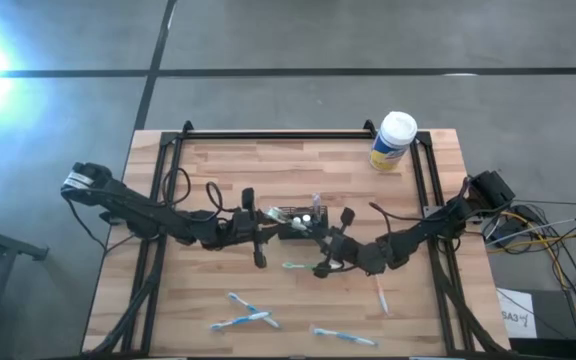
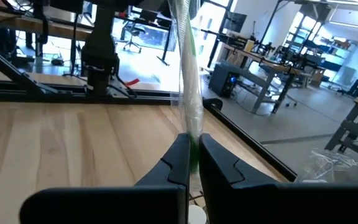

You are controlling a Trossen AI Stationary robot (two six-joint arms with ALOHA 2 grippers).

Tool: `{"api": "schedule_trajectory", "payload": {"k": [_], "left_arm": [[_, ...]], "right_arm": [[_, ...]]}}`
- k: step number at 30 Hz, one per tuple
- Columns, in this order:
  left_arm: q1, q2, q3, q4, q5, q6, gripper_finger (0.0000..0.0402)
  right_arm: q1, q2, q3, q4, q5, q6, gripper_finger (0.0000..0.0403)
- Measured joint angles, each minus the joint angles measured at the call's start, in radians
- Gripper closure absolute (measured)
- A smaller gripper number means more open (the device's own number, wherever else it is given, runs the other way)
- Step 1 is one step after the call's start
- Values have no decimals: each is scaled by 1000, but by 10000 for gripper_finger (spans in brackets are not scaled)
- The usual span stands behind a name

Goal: Pick & Place toothbrushing station
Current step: Put the top green toothbrush into the black organizer

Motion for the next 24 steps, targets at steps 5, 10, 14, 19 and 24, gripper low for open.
{"api": "schedule_trajectory", "payload": {"k": [5, 10, 14, 19, 24], "left_arm": [[-2, -19, 0, -30, 27, 28, 375], [-23, -100, 0, -139, 29, 48, 375], [-50, -166, -14, -225, 26, 52, 375], [-74, -226, -55, -269, 19, 55, 375], [-87, -259, -81, -305, -23, 50, 375]], "right_arm": [[0, 0, 0, -15, -46, 26, 369], [3, -8, 0, -30, -44, 13, 311], [5, -10, -1, -39, -41, 1, 275], [5, -19, -2, -73, -40, 4, 259], [10, -53, -2, -171, -39, 47, 267]]}}
